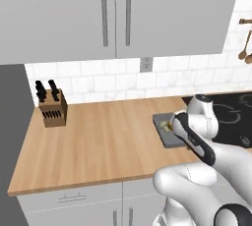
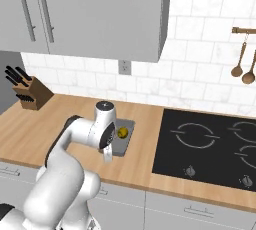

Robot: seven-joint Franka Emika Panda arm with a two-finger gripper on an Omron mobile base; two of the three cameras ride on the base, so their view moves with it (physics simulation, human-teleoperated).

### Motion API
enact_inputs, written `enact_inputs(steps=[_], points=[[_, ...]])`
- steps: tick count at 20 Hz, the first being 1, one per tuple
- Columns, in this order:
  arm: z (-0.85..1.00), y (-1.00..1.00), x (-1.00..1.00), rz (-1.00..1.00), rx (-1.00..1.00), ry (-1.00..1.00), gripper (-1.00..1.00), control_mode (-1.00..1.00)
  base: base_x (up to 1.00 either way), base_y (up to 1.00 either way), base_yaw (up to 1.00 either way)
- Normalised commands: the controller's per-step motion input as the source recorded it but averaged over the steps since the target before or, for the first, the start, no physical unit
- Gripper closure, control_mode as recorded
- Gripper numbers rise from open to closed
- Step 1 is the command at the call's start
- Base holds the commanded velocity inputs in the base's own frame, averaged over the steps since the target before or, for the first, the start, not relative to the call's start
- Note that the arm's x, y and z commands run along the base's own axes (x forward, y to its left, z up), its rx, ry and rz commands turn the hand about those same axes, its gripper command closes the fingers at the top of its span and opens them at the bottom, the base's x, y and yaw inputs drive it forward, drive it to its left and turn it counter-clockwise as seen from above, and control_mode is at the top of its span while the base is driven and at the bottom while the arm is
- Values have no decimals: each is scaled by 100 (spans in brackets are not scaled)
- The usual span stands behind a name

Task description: Take the meat container that has the fish and place it on the second highest rack of the freezer. Then take the vegetable container that has the lemon and mushroom and place it on the highest rack of the freezer.

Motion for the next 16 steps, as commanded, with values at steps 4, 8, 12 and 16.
enact_inputs(steps=[4, 8, 12, 16], points=[[-30, 0, 23, 0, 0, 0, -100, -100, 0, 0, 0], [-27, 0, 25, 0, 0, 0, -100, -100, 0, 0, 0], [-22, -5, 29, 0, 0, 0, -100, -100, 0, 0, 0], [-23, -1, 33, 0, 0, 0, -100, -100, 0, 0, 0]])
